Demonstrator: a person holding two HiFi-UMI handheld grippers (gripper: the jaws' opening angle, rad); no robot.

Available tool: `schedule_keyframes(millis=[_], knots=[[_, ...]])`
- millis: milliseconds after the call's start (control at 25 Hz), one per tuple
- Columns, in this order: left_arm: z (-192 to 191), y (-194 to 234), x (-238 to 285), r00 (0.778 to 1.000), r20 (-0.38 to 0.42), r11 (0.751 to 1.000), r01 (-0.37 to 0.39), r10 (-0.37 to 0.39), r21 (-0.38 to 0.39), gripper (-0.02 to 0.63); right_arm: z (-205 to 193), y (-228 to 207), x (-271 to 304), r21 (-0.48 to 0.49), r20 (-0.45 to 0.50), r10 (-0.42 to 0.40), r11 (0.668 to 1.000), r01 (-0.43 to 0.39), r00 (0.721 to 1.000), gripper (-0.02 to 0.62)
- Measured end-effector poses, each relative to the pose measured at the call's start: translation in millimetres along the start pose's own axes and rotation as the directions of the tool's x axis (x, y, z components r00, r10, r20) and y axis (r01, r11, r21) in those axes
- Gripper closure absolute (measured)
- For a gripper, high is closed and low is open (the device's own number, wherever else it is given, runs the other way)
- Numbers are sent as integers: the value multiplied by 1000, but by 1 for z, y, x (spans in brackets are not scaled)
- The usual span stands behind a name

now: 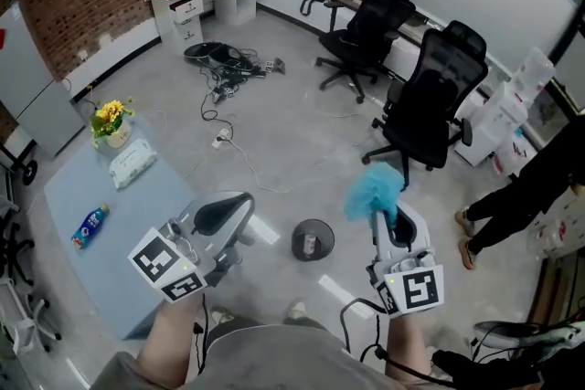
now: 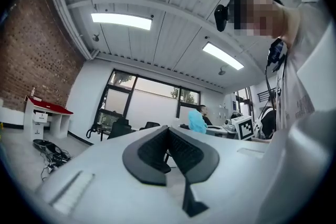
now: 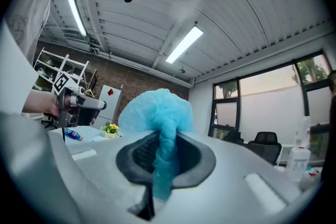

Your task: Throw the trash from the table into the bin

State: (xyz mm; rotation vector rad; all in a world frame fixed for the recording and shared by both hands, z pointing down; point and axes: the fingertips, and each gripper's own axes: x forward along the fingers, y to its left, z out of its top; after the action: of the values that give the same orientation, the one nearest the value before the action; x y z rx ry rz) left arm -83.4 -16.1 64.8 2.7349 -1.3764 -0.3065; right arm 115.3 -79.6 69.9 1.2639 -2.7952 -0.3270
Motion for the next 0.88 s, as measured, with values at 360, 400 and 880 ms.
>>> schedule_keyframes(millis=[360,400,880], knots=[[-33,-49,72,999,-42,1000,-8,8,-11,607,-38,-68,-38,-13,-31,28,1000,-29,999,569],[-34,-55,80,999,-48,1000,-10,9,-9,607,-40,-75,-41,-11,-34,35,999,-35,999,569],[-56,-86,135,991,-129,999,32,-37,-38,607,-64,-117,-70,53,-61,7,999,-4,998,569]])
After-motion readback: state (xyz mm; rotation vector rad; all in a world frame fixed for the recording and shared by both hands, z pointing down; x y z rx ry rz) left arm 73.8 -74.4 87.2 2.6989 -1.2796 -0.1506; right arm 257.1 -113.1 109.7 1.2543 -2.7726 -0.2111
